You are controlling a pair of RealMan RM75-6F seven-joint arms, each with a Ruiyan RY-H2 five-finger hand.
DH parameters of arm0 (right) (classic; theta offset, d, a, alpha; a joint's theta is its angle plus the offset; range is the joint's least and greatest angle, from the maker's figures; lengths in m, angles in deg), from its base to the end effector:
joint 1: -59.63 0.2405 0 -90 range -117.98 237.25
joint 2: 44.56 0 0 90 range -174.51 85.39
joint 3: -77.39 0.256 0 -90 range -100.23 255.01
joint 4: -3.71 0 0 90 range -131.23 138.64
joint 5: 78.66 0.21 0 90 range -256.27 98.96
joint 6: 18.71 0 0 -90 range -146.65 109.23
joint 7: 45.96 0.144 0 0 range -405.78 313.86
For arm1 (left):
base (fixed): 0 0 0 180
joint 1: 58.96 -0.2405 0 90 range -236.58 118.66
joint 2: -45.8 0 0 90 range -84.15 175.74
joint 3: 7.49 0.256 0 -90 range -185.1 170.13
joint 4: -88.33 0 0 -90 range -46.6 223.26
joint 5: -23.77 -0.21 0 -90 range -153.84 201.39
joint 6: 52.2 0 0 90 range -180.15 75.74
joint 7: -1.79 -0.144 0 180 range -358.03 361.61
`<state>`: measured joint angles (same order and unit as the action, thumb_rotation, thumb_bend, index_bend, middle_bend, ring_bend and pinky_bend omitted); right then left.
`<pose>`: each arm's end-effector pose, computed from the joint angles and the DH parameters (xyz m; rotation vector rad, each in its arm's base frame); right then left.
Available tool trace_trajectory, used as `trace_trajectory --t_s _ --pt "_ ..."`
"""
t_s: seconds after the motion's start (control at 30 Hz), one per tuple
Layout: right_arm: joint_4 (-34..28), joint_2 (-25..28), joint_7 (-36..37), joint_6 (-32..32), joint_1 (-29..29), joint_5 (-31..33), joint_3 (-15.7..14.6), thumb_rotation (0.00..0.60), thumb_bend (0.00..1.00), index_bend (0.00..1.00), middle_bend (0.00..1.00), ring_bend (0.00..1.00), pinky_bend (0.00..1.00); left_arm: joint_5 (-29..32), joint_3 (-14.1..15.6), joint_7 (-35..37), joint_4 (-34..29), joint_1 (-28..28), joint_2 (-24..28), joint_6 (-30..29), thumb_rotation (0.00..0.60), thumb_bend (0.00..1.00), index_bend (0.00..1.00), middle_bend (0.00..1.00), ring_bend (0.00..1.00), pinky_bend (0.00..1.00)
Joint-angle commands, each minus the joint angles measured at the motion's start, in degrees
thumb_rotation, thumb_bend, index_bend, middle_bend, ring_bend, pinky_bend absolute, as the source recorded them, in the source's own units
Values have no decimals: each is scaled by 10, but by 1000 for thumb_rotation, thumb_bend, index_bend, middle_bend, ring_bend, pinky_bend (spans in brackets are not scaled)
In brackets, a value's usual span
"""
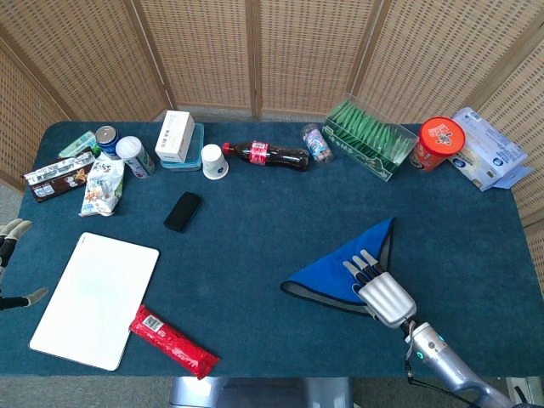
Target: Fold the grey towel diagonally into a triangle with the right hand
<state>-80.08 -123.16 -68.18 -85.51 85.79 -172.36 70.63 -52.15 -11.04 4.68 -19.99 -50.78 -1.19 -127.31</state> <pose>-0.2488 -0.2334 0.0209 2.1122 -0.5141 0.7109 -0.2906 0.1932 0.2113 -1.3452 -1.0845 -0.8034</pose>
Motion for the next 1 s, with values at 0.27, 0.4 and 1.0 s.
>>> trace_trajectory --t_s 0.27,0.4,1.0 --pt "-28 22 -24 -3 -17 -3 -7 600 454 738 111 0 8 -1 1 -2 -1 2 -1 2 600 140 0 0 0 0" --pt "-31 21 -22 -6 -20 -9 -7 600 433 658 106 0 13 -2 2 -3 -2 2 -1 2 600 141 0 0 0 0" --pt "-34 32 10 2 -20 -22 -2 600 0 45 0 0 16 -4 2 6 -1 1 2 1 600 141 0 0 0 0"
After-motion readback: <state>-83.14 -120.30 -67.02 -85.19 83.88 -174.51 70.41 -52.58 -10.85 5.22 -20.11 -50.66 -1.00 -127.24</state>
